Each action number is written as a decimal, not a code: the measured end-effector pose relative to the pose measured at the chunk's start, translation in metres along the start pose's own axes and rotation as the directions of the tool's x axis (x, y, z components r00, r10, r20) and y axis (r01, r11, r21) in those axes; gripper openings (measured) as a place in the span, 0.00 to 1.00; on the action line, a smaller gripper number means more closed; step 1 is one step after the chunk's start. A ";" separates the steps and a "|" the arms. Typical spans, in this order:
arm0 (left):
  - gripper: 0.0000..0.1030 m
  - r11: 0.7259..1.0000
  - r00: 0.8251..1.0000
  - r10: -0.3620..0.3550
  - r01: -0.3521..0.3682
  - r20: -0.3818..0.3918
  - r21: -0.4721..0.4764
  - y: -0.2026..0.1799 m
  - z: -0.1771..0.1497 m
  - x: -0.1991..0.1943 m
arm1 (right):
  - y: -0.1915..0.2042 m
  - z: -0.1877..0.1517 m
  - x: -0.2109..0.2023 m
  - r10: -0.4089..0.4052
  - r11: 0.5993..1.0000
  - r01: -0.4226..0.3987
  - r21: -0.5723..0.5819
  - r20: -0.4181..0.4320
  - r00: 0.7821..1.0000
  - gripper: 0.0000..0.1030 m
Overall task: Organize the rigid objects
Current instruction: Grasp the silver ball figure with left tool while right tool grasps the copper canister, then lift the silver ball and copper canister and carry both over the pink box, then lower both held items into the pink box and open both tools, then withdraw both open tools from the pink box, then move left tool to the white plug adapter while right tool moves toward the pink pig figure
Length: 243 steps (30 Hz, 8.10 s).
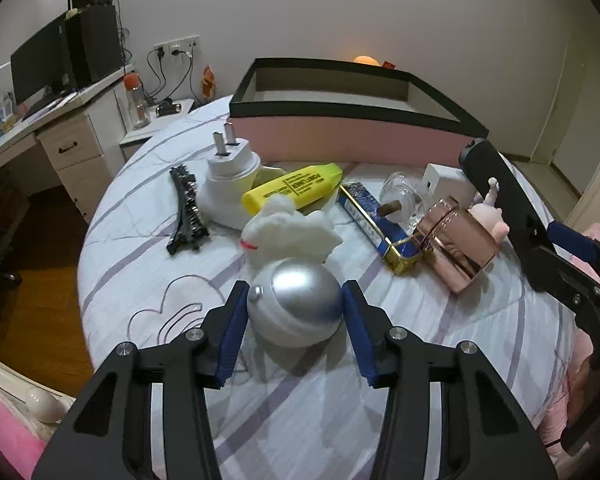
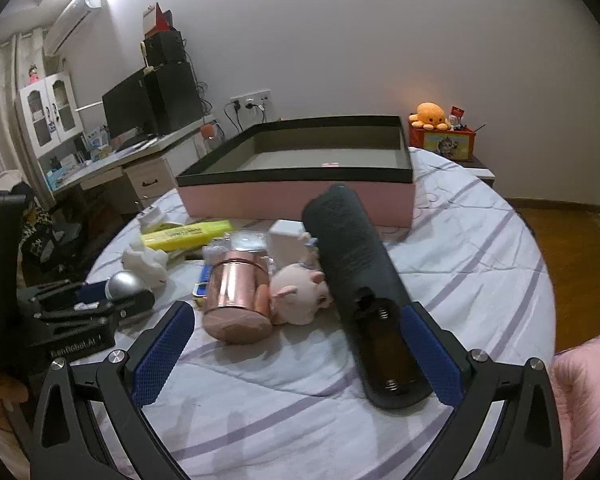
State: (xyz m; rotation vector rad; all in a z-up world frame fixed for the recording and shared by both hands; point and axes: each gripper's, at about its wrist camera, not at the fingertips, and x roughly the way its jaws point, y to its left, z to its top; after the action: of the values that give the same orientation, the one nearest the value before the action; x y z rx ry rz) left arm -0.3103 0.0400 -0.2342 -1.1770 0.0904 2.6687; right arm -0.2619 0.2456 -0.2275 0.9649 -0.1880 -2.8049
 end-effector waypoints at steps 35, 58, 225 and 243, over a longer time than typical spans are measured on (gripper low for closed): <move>0.45 0.995 0.995 -0.097 0.097 0.003 -0.032 0.018 0.003 0.018 | 0.050 0.005 0.071 0.011 0.997 -0.027 -0.077 -0.198 0.980 0.46; 0.45 0.996 0.996 -0.090 0.090 -0.009 0.018 0.008 -0.004 0.013 | 0.047 -0.005 0.059 -0.007 0.994 -0.016 -0.108 -0.213 0.977 0.46; 1.00 0.976 0.759 0.218 -0.177 0.613 -0.128 0.011 0.044 -0.230 | 0.088 0.080 -0.155 -0.113 0.968 0.196 -0.156 0.430 0.896 1.00; 1.00 0.986 0.936 0.169 -0.156 0.309 -0.066 0.033 0.031 -0.089 | 0.029 0.038 -0.041 -0.159 0.983 0.168 -0.074 0.122 0.980 1.00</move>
State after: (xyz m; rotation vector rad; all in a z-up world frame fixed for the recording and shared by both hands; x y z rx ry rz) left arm -0.2823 -0.0039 -0.1489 -0.7695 0.0845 2.9794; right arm -0.2501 0.2285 -0.1677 0.8353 -0.0047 -2.9938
